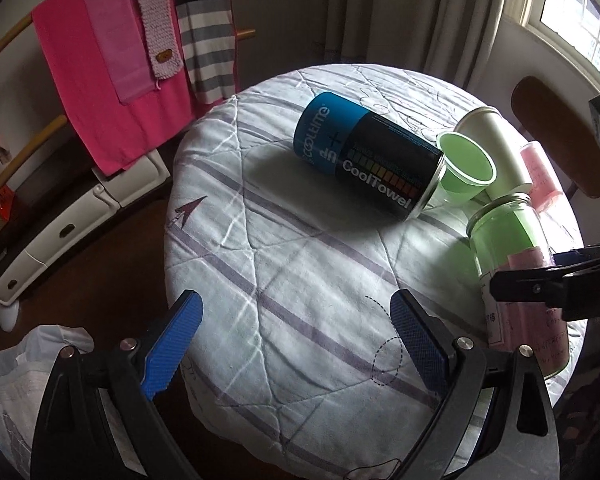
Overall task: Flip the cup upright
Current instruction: 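Grasp the green-and-pink jar with the right gripper and raise it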
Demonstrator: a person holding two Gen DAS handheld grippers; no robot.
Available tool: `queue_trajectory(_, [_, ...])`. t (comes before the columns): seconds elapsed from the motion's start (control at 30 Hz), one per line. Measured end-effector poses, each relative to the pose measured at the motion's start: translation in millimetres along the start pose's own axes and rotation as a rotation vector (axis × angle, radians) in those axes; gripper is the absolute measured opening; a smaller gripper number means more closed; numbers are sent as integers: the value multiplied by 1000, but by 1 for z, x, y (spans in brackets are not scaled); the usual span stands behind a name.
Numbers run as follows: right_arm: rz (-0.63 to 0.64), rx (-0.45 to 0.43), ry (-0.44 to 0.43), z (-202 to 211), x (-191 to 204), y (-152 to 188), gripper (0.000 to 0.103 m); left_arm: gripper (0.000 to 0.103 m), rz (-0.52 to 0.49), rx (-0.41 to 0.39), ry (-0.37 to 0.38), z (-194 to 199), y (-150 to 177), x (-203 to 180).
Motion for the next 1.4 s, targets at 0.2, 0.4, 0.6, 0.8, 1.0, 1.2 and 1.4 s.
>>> queue_trajectory(0.2, [32,-12,11,-1,2,1,74,96,-3,9,10,-3,1,-5])
queue_trajectory(0.4, [92,-257,-33,29,9,10,74,96,-6,11,18,-3,3,-10])
queue_trajectory(0.6, [120,-642,-88,58,5,33,73,96,3,14,33,-3,6,-12])
queue_trajectory(0.8, [117,-822,-33,52,0,49,72,96,13,2,23,-4,4,-16])
queue_trajectory(1.0, [137,-918,42,59,-7,80,72,96,30,-17,30,-2,7,-20])
queue_trajectory(1.2, [127,-925,61,68,-15,85,72,96,34,-31,32,3,11,-29])
queue_trajectory(1.4, [151,-900,89,59,-16,91,73,96,26,-38,34,8,16,-37])
Point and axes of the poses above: each gripper's, at about its wrist camera, not at the fingertips, and z roughly against the way its jaws point, x to its left, y to its underside, the point moved 2 cm from there along -z, roughly the way its jaws point, and after that the axes turned 12 degrees about -z, right-handed, at the moved point
